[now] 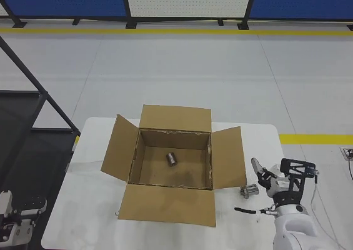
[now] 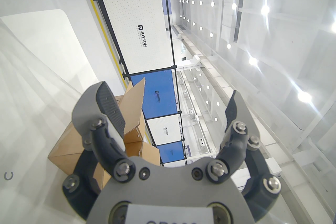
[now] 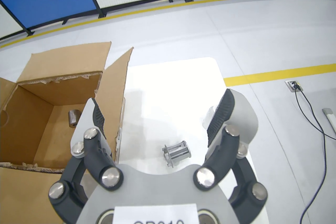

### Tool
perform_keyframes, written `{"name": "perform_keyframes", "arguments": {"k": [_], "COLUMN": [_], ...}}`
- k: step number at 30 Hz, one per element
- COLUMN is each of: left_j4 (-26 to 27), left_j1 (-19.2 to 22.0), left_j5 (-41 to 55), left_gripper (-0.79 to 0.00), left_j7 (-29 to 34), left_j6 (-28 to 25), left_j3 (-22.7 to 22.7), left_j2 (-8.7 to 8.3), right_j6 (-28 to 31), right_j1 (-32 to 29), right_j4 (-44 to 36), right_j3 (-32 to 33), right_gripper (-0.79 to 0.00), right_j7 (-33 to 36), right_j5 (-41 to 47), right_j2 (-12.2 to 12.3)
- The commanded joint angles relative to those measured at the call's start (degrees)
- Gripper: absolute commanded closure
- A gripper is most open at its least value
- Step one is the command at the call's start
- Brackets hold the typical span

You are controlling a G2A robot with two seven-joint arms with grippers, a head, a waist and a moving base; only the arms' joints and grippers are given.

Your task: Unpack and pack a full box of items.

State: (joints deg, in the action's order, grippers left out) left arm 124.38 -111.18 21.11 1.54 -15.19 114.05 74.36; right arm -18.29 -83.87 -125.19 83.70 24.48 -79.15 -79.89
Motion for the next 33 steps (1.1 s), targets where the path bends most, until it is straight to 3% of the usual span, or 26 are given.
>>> {"name": "perform_keyframes", "arguments": {"k": [1,4,8,13,19,26,33], "left_j4": [0.0,0.0,-0.3,-1.0,-1.5,-1.8,-1.8], "left_j1": [0.0,0.0,0.4,0.4,-0.6,-1.1,-1.1], "left_j5": [0.0,0.0,0.2,1.8,4.2,5.3,5.3], "left_gripper": [-0.785,-0.785,-0.785,-0.785,-0.785,-0.785,-0.785], "left_j7": [0.0,0.0,0.0,-0.3,-0.5,-0.6,-0.6], "left_j6": [0.0,0.0,0.4,0.1,-0.5,-0.8,-0.8], "left_j3": [0.0,0.0,0.2,1.7,3.5,4.2,4.2], "left_j2": [0.0,0.0,0.03,0.27,0.66,0.88,0.88], "right_j6": [1.0,4.8,10.1,13.1,14.8,13.8,17.3], "right_j1": [0.3,3.7,13.0,28.4,44.2,59.5,67.7], "right_j4": [-1.0,-0.3,4.9,18.1,35.4,60.0,78.8], "right_j3": [-2.0,-5.3,-10.9,-17.9,-27.3,-38.9,-45.1], "right_gripper": [-0.785,-0.785,-0.785,-0.785,-0.785,-0.785,-0.785], "right_j7": [-0.5,3.3,11.8,21.7,28.1,29.9,28.4], "right_j5": [-0.8,-2.9,-3.1,1.1,8.5,16.8,25.1], "right_j2": [-0.1,-0.1,-0.5,-1.9,-4.8,-10.5,-16.1]}}
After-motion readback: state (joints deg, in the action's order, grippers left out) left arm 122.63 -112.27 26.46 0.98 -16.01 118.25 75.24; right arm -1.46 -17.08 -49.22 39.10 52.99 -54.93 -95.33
